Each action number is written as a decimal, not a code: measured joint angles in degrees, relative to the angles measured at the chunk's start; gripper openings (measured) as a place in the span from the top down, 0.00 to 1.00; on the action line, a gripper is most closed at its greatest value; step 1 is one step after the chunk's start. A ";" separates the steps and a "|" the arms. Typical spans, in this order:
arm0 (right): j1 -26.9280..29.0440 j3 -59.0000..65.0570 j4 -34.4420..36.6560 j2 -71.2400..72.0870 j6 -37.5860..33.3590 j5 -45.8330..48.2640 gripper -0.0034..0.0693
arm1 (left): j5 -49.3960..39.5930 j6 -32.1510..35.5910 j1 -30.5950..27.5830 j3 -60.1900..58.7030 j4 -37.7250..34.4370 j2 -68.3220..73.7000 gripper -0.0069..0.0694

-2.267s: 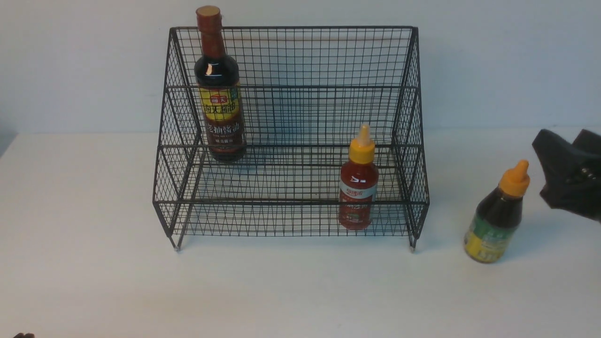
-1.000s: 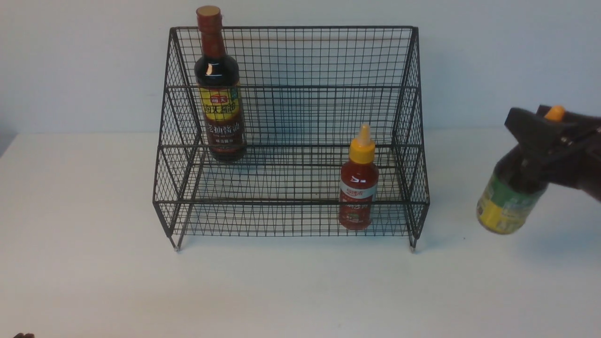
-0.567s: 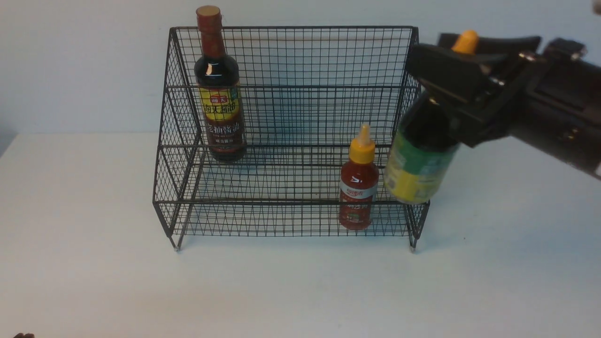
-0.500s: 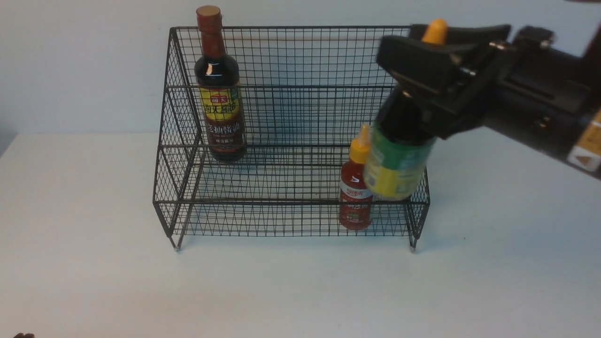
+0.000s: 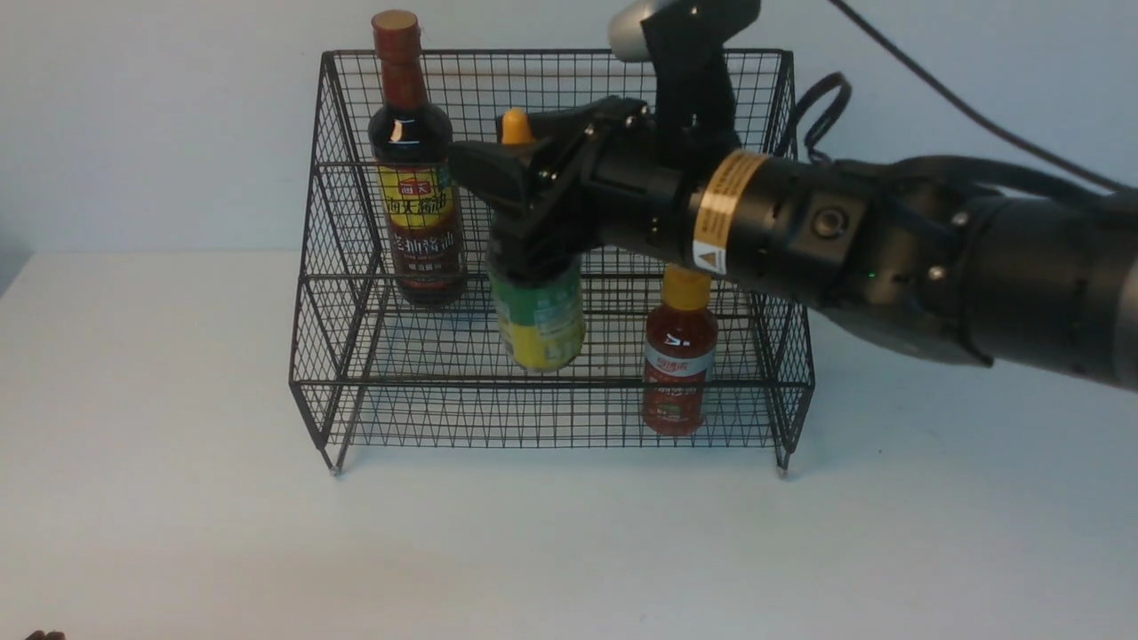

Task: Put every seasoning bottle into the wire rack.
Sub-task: Use the right arm to put the condiment bottle back on the shelf

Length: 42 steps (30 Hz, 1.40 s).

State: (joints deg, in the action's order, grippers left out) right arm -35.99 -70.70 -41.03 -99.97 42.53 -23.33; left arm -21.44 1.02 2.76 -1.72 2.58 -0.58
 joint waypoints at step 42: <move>0.00 -1.97 19.08 -12.83 -11.60 -2.42 0.31 | 0.00 0.00 0.00 0.00 0.00 0.00 0.92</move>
State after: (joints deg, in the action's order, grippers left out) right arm -35.99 -72.67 -21.95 -112.80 30.93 -25.74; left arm -21.44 1.02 2.76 -1.72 2.58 -0.58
